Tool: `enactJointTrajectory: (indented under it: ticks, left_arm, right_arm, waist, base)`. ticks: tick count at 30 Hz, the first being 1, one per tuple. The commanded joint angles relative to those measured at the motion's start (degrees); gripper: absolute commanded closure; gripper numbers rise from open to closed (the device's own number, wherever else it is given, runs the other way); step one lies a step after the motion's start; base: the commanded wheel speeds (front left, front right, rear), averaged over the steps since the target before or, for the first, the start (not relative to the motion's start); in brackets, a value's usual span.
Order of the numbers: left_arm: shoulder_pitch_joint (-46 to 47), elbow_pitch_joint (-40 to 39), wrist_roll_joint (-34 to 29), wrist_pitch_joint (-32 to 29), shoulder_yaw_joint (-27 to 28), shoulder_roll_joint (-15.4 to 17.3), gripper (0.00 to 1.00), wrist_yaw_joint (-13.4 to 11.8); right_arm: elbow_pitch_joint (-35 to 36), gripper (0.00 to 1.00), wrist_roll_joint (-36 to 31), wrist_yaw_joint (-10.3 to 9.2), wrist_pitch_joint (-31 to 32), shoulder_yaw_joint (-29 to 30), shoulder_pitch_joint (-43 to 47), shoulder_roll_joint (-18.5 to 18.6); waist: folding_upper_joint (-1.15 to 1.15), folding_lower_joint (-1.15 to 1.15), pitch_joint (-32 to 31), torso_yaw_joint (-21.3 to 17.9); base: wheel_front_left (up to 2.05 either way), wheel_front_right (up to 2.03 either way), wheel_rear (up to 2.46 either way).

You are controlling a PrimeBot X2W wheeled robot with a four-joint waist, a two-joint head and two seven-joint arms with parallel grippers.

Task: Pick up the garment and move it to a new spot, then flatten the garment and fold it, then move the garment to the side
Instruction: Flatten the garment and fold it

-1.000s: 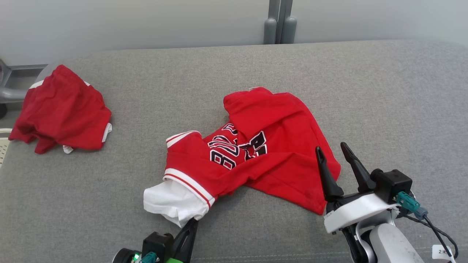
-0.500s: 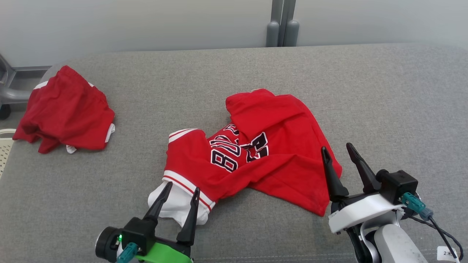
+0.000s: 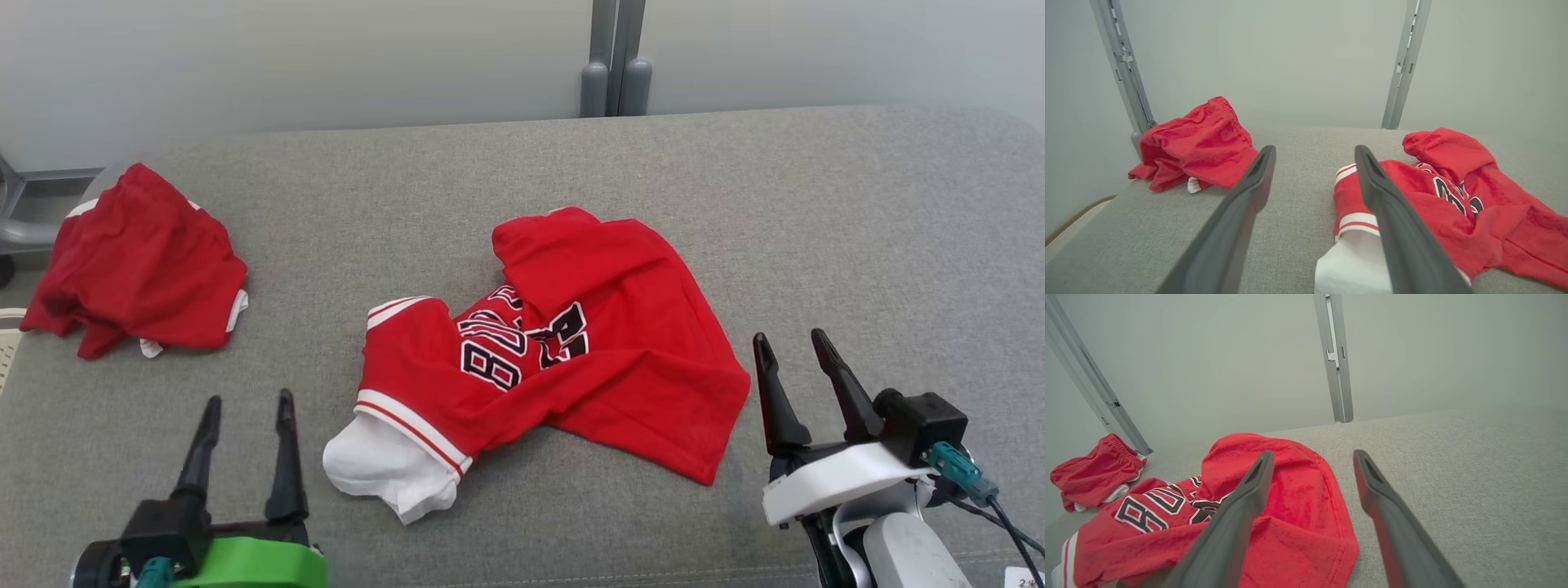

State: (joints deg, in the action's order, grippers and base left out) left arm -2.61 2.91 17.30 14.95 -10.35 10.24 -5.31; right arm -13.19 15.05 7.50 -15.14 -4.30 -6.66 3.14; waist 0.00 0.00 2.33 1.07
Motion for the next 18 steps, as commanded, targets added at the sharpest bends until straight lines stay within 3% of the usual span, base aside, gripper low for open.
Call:
enactJointTrajectory:
  ticks: [1,9,18]
  left_arm:
    - [-1.47,-0.79,-0.71,0.15,2.45,-0.70,0.00,-0.36]
    - [-4.51,-1.68,-2.55,0.15,9.70,-2.76,0.00,0.96]
    - [-7.04,-0.23,-4.01,0.15,14.03,-4.37,0.00,2.39]
  right_arm:
    - [0.27,0.00,-0.62,-0.02,-0.18,0.77,1.36,0.09]
    - [0.77,0.00,-1.81,-0.02,-0.18,2.99,4.15,-0.07]
    - [0.40,0.00,-1.59,-0.02,-0.18,2.91,5.56,-0.20]
  waist:
    - [0.00,0.00,-0.62,-0.40]
    - [0.00,0.00,-2.06,-0.53]
    - [0.00,0.00,-2.74,-0.58]
  base:
    - [0.00,0.00,0.00]
    - [0.00,0.00,0.00]
    - [0.00,0.00,0.00]
